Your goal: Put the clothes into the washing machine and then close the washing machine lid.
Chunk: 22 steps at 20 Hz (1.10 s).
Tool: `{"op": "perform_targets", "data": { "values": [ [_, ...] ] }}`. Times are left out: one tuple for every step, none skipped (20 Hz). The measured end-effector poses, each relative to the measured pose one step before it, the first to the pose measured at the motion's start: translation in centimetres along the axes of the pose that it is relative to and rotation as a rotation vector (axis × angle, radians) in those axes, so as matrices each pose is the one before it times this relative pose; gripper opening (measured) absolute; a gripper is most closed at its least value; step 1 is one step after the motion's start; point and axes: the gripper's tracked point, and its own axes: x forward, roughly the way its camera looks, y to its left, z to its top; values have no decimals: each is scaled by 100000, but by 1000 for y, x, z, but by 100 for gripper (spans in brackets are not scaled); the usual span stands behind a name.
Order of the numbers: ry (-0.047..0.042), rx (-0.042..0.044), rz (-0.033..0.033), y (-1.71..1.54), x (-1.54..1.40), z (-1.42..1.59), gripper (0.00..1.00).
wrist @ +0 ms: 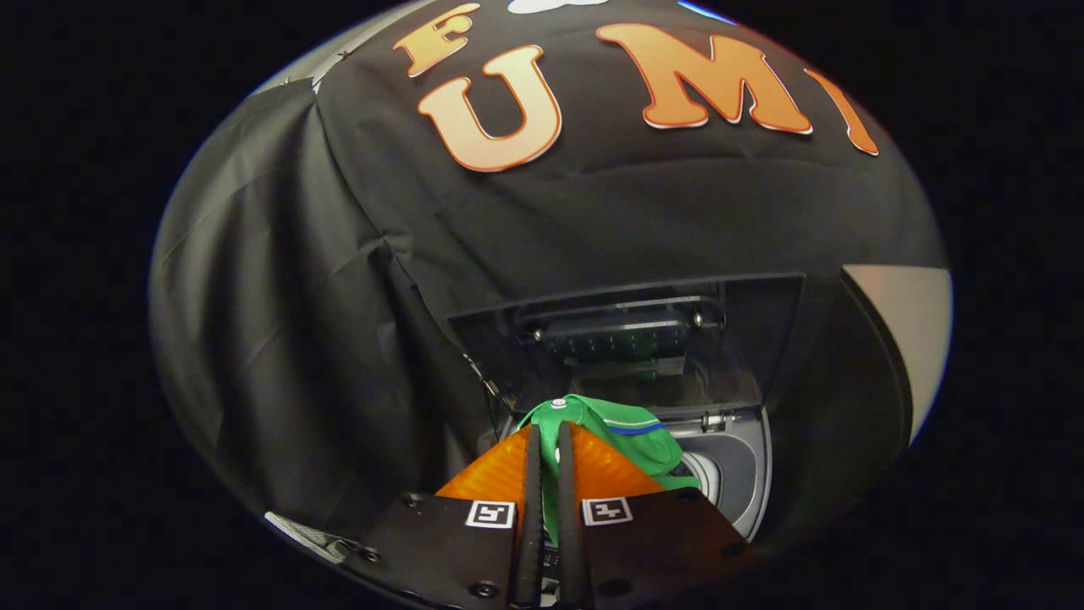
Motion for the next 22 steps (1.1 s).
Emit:
{"op": "perform_targets", "data": {
  "values": [
    [1802, 283, -698, -520, 875, -1129, 15],
    [2299, 103, -672, -500, 730, -1315, 16],
    [1972, 247, -847, -268, 595, -980, 16],
    [1734, 749, 1219, -35, 436, -973, 16],
    [-50, 1394, -459, -287, 1012, -465, 13],
    [488, 581, -891, -415, 544, -494, 10],
    [599, 659, -396, -266, 639, -417, 9],
    [15, 1465, -740, -382, 535, -333, 9],
    [1141, 1042, -41, -334, 401, -562, 9],
    [-727, -444, -834, -523, 857, -400, 9],
    [1842, 257, -798, -163, 284, -895, 9],
    [1038, -433, -333, -400, 442, -285, 8],
    [1675, -177, -776, -440, 36, -349, 8],
    [2243, 563, -122, -290, 459, -763, 8],
    [1988, 938, -153, -132, 381, -866, 8],
    [732, 557, -334, -197, 631, -496, 9],
    [1225, 294, -840, -360, 551, -663, 8],
    [1955, 46, -664, -278, 344, -541, 8],
    [921, 244, -66, -85, 343, -434, 8],
    [1597, 89, -253, -154, 275, -377, 8],
    [578, 197, 20, -213, 231, -354, 8],
    [459, 353, -353, -168, 381, -134, 9]
  ]
}}
